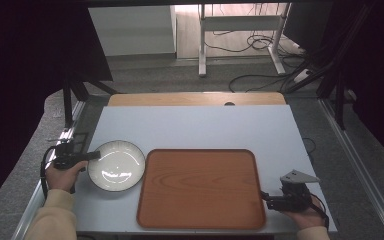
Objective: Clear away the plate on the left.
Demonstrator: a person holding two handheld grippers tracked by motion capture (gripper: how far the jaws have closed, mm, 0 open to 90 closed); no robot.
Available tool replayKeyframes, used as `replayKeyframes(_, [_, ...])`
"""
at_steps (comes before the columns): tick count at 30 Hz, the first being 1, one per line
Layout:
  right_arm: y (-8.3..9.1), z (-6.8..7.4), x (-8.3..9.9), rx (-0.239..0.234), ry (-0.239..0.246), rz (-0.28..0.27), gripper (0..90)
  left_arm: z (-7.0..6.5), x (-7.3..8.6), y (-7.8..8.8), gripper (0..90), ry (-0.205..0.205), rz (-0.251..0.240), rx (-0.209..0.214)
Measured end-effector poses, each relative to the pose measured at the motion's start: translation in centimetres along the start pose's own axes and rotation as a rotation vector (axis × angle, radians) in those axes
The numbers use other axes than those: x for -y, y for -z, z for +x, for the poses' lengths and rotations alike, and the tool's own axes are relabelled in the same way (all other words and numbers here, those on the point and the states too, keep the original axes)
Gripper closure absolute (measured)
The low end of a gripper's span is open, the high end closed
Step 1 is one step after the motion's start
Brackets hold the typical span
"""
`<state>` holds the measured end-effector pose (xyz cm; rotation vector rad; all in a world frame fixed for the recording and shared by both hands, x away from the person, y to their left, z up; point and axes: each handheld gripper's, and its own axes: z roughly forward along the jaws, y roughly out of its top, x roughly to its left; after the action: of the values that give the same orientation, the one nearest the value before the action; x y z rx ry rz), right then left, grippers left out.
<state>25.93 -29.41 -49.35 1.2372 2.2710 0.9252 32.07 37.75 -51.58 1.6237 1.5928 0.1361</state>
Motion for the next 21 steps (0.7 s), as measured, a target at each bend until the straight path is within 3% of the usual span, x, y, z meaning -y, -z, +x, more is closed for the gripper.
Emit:
replayKeyframes(8, [0.0,0.0,0.0,0.000,-0.002,0.000,12.4,-0.3,-0.2,0.5,83.6,0.009,-0.047,0.018])
replayKeyframes(10, [0.1,-0.1,0.0,0.000,-0.005,-0.002,12.4,-0.1,-0.2,0.6,83.0,0.029,-0.059,0.048])
replayKeyframes(21, [0.1,0.0,0.0,-0.003,-0.005,-0.002,12.4,-0.1,-0.4,1.2,81.9,0.036,-0.089,0.052])
